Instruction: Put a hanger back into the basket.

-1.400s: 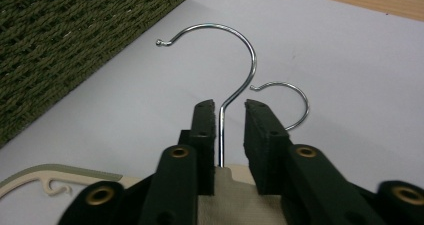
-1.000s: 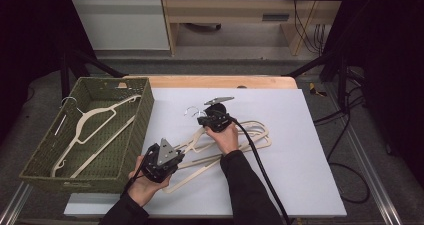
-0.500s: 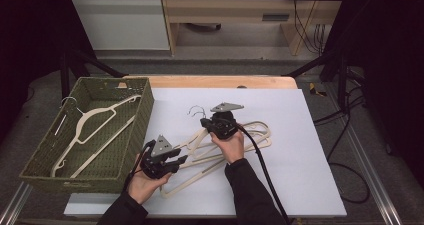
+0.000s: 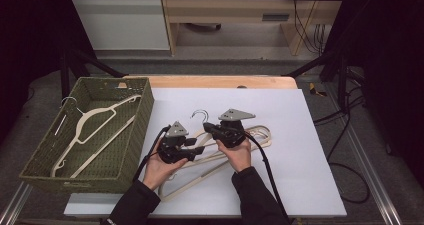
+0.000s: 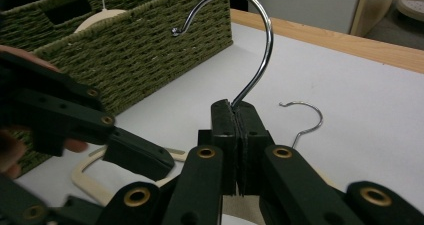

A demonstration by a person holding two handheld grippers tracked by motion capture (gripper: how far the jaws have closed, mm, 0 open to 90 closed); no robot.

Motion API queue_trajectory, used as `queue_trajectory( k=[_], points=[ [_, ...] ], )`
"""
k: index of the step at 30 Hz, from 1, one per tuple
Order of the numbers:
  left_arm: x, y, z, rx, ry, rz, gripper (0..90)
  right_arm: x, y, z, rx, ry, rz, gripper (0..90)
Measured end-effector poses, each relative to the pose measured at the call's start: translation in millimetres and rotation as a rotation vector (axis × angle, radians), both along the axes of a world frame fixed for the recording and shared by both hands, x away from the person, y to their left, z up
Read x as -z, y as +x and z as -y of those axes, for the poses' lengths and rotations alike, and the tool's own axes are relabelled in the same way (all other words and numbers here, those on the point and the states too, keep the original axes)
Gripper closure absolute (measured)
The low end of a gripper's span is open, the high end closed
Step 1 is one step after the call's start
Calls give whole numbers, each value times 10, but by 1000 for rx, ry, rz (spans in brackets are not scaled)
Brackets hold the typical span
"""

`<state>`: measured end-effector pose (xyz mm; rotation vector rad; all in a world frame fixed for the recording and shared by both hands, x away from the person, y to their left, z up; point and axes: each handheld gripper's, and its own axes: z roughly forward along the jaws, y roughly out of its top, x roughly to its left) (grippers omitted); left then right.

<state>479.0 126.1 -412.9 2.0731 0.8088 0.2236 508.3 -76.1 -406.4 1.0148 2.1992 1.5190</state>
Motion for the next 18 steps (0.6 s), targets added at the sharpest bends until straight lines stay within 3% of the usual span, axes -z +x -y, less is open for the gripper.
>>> queue_trajectory(
  k=[7,11,18],
  points=[
    [38,13,54,28,-8,-41,794,-24,-73,49,-31,1,16,892],
    [21,-15,51,21,-16,-42,810,-50,-101,58,-31,-1,15,875],
    [-66,-139,59,49,-54,-3,857,-183,-264,174,-66,-2,23,705]
  ],
)
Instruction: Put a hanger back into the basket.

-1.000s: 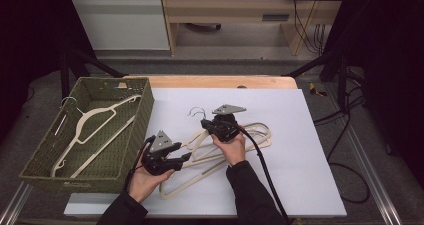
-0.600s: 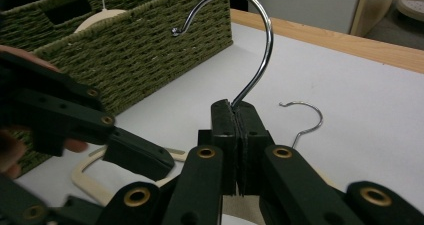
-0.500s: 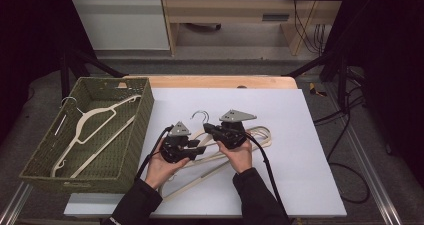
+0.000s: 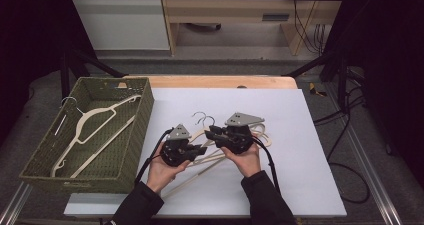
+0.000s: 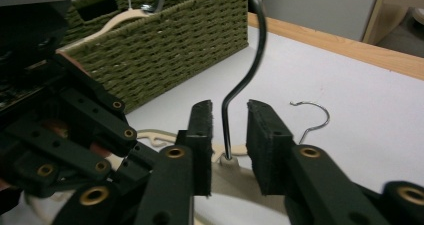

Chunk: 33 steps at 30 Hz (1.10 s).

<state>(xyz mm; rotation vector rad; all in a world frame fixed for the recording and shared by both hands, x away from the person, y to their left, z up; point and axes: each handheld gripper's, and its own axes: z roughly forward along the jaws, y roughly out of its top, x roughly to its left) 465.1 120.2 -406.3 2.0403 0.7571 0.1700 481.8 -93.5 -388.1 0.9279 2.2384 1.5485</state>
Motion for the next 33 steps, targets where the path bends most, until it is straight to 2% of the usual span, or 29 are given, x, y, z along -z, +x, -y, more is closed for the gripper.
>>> queue_trajectory(
  k=[1,5,8,10,12,14,16,18,22,23,27,28,29,30,31,32,33],
  points=[
    [-35,-56,11,1,7,24,858,-27,-44,40,-8,6,4,685],
    [-107,-141,3,14,3,36,860,-125,-226,256,-3,47,33,606],
    [-142,-174,0,15,-1,47,859,-158,-321,413,42,46,59,505],
    [-238,-227,-11,3,13,78,859,-161,-375,537,89,32,80,395],
    [-291,-239,-35,0,13,85,859,-151,-408,639,122,17,104,329],
    [-351,-247,-77,-6,10,95,859,-136,-437,727,130,27,109,253],
    [-382,-254,-101,-11,12,101,860,-110,-479,832,150,47,117,218],
    [-473,-272,-173,-22,21,119,859,-89,-501,913,166,54,121,165],
    [-578,-295,-261,-28,22,132,859,-65,-514,1026,188,75,104,117],
    [-659,-317,-332,-29,21,143,859,-49,-521,1083,202,82,102,98],
    [-839,-363,-482,-40,4,176,859,-18,-542,1163,222,57,94,69],
    [-839,-363,-482,-40,4,176,859,-18,-542,1163,222,57,94,69],
    [-943,-376,-571,-44,-6,194,859,-2,-560,1202,227,48,94,59],
    [-943,-376,-571,-44,-6,194,859,-2,-560,1202,227,48,94,59],
    [-1031,-380,-653,-52,-10,208,859,17,-574,1234,230,43,94,52],
    [-1031,-380,-653,-52,-10,208,859,17,-574,1234,230,43,94,52],
    [-1120,-382,-745,-66,-12,219,859,30,-592,1266,233,32,101,46]
  ],
)
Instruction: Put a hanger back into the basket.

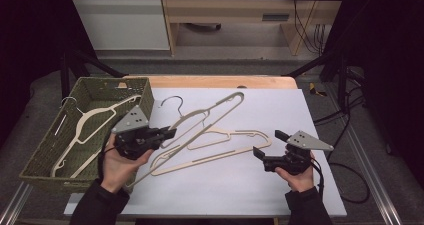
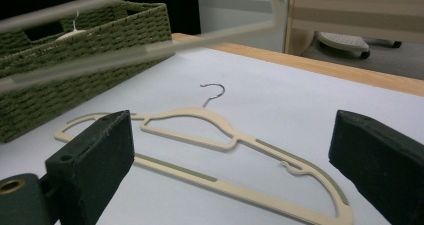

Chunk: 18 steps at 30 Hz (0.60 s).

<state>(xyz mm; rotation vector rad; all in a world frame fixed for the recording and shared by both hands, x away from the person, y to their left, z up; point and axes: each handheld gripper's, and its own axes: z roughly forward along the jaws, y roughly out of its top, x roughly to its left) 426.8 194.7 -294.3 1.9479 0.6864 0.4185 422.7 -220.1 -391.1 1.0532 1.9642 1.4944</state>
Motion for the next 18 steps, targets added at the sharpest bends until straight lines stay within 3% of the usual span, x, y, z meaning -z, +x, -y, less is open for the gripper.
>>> queue_trajectory(
  k=[6,18],
  points=[
    [-188,10,-291,-48,-10,23,860,25,-51,116,7,-3,10,36],
    [-358,139,-741,-131,-16,46,860,111,-61,215,41,-14,-13,29]
  ],
)
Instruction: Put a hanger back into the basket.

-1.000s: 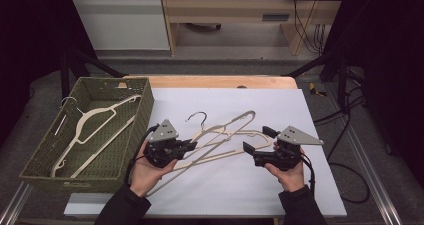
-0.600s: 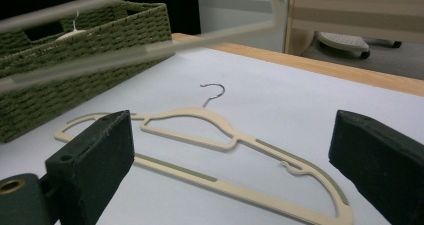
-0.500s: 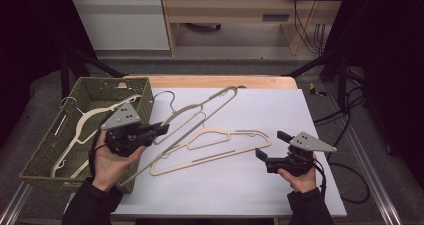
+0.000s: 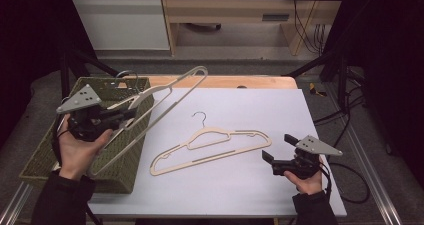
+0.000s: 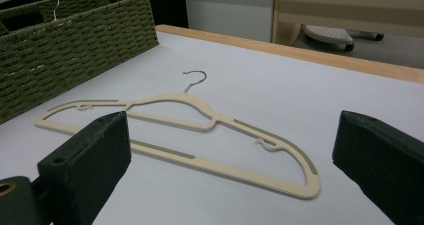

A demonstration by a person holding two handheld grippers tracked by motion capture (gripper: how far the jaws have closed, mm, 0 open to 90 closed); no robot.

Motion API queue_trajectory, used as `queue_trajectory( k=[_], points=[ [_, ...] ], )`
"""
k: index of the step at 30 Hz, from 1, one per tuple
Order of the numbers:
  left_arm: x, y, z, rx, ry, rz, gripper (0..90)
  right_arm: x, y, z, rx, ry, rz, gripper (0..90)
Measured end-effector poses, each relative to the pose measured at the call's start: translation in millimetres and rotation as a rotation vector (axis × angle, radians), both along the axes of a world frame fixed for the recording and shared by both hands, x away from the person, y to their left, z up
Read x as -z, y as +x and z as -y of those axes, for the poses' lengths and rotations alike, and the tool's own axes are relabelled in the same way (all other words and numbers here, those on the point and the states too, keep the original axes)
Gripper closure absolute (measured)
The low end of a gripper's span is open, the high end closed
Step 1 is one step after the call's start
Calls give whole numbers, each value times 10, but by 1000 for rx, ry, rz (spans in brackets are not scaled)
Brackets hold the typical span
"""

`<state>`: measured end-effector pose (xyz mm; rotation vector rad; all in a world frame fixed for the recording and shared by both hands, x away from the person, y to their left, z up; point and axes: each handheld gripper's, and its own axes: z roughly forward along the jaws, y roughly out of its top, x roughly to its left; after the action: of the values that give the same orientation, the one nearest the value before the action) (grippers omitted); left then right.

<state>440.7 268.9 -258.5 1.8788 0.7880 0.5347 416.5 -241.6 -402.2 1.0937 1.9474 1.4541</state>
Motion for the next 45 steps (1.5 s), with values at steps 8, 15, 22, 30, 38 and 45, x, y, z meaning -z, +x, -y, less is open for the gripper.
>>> queue_trajectory(
  k=[8,15,22,30,38,45],
  points=[
    [-79,122,-458,-69,17,11,859,14,4,13,5,-5,-9,29],
    [5,221,-846,-122,13,-2,860,12,6,13,6,-4,-13,28],
    [105,285,-1142,-165,24,-18,860,19,14,9,5,-7,-17,27],
    [214,363,-1416,-212,21,-46,859,22,16,13,6,-5,-22,27],
    [331,408,-1558,-218,39,-70,859,27,19,12,6,-5,-22,27],
    [437,435,-1600,-219,71,-105,860,27,19,11,9,-5,-22,27]
  ],
)
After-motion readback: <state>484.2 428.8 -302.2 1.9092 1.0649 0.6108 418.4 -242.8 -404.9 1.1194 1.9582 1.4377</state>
